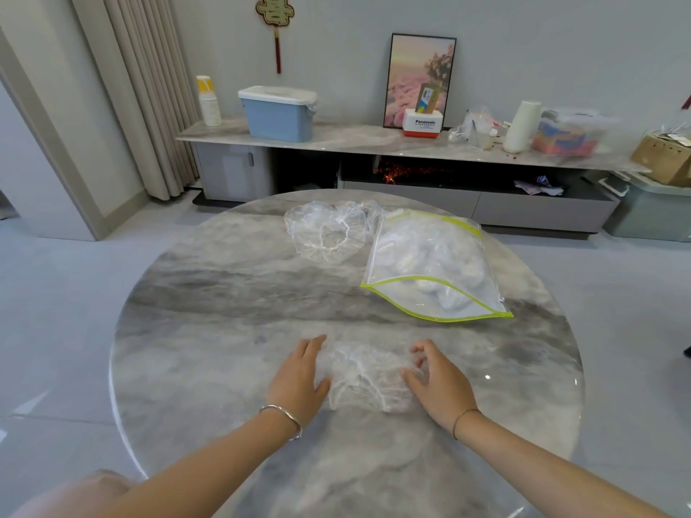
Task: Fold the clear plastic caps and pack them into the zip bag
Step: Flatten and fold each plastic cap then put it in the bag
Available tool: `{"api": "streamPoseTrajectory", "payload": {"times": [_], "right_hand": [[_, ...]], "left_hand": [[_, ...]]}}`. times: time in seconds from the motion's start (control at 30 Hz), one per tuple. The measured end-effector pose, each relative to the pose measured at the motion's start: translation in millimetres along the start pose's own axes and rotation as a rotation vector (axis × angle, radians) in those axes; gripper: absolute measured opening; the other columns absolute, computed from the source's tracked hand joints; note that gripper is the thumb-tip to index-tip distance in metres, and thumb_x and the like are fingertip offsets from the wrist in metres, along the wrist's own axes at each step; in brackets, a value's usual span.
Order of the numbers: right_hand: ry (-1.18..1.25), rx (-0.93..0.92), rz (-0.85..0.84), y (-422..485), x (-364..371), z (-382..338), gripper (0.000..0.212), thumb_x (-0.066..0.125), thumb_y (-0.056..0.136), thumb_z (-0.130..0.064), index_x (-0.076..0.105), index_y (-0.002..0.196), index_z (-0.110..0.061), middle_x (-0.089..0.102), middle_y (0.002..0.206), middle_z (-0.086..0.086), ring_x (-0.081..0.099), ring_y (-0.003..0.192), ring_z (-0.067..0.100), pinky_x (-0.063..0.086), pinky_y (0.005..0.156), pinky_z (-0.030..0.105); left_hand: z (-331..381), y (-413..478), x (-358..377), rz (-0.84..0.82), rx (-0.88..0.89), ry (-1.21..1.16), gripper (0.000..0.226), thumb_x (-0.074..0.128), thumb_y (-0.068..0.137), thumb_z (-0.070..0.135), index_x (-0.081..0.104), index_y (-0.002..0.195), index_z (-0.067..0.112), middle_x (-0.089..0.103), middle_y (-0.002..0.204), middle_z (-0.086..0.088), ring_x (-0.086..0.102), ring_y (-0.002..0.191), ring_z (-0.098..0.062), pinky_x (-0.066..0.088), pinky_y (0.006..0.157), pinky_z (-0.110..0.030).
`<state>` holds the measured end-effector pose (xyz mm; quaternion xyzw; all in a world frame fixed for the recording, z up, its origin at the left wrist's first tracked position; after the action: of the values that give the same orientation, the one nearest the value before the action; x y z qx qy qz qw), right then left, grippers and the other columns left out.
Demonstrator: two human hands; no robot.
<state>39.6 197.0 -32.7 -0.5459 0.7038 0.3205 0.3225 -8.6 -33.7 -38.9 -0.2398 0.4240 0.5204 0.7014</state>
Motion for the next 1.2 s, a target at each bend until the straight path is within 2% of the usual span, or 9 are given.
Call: {"api": "streamPoseTrajectory", "payload": {"times": [0.17,0.23,0.4,0.47,0.57,0.7,0.8,0.93,1.2], "right_hand": [[-0.315,-0.397,0.096,-6,9,-25,0.043,0.04,0.09,-0.038,0.055,0.126,-0.019,0.052,0.135,0.002,0.039,0.123,0.014,0.024,0.1,0.027],[-0.426,-0.413,-0.052,-12,23,-27,0.046,0.036,0.092,-0.04,0.054,0.129,-0.023,0.05,0.14,-0.001,0.04,0.13,0.014,0.018,0.105,0.028],[-0.449,-0.286,-0.255,-17,35,-18,0.063,0.001,0.098,-0.051,0.044,0.139,-0.028,0.039,0.145,-0.011,0.043,0.131,0.009,0.014,0.106,0.026],[-0.45,-0.361,-0.251,-17,40,-13,0.083,-0.016,0.083,-0.063,0.025,0.148,-0.03,0.015,0.152,-0.016,0.017,0.14,0.003,0.001,0.109,0.023],[-0.363,-0.407,-0.204,-14,41,-10,0.088,-0.016,0.079,-0.066,0.025,0.148,-0.028,0.014,0.155,-0.011,0.013,0.144,0.013,-0.008,0.109,0.024],[-0.283,-0.498,-0.165,-13,21,-27,0.061,0.016,0.096,-0.058,0.045,0.137,-0.024,0.041,0.146,-0.003,0.028,0.138,0.014,0.003,0.113,0.027],[-0.312,-0.745,-0.151,-21,14,-38,0.038,0.045,0.091,-0.044,0.055,0.123,-0.025,0.055,0.127,-0.005,0.044,0.12,0.012,0.023,0.106,0.026],[-0.39,-0.908,-0.313,-41,21,-44,0.044,0.044,0.074,-0.025,0.06,0.115,-0.02,0.062,0.118,-0.004,0.059,0.101,0.014,0.037,0.092,0.022],[-0.344,-0.813,-0.354,-39,24,-39,0.044,0.055,0.076,-0.041,0.059,0.118,-0.026,0.06,0.125,-0.01,0.056,0.109,0.006,0.046,0.09,0.021]], "left_hand": [[23,3,10,0.05,0.402,0.341,0.048,0.02,0.099,0.043,0.04,0.139,0.025,0.045,0.143,-0.002,0.045,0.127,-0.023,0.03,0.106,-0.037],[22,3,19,-0.117,0.312,0.39,0.065,-0.001,0.098,0.05,0.043,0.139,0.025,0.038,0.146,-0.001,0.045,0.13,-0.024,0.028,0.111,-0.037],[15,1,36,-0.354,0.251,0.366,0.113,-0.04,0.049,0.072,-0.008,0.149,0.029,-0.013,0.157,0.006,-0.009,0.145,-0.017,-0.006,0.116,-0.032],[14,0,36,-0.357,0.242,0.373,0.118,-0.042,0.045,0.074,-0.008,0.149,0.029,-0.011,0.157,0.005,-0.009,0.145,-0.017,-0.005,0.116,-0.031],[14,-2,30,-0.332,0.238,0.388,0.114,-0.035,0.053,0.074,0.005,0.15,0.029,-0.001,0.158,0.004,0.001,0.146,-0.019,-0.002,0.116,-0.032],[18,5,3,-0.177,0.287,0.323,0.079,-0.005,0.088,0.056,0.056,0.127,0.025,0.055,0.126,-0.003,0.047,0.12,-0.026,0.025,0.105,-0.03],[10,1,-2,-0.253,0.26,0.369,0.065,0.01,0.082,0.04,0.046,0.135,0.027,0.046,0.127,0.001,0.036,0.125,-0.019,0.019,0.107,-0.025],[10,-3,-8,-0.305,0.24,0.425,0.062,0.043,0.084,0.008,0.033,0.142,0.028,0.039,0.132,0.003,0.03,0.127,-0.016,0.018,0.106,-0.021],[12,-12,-10,-0.326,0.374,0.401,0.08,0.047,0.072,0.025,0.022,0.147,0.019,0.022,0.151,0.0,0.016,0.141,-0.02,0.0,0.114,-0.025]]}}
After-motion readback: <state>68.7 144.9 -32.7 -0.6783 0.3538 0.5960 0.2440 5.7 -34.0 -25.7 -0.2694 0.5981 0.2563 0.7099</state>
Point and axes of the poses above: each hand's wrist, its own y-axis towards the middle knuckle, its own x-axis out of the palm, z = x × y, the point moved 4 cm from there along y, towards the middle knuckle
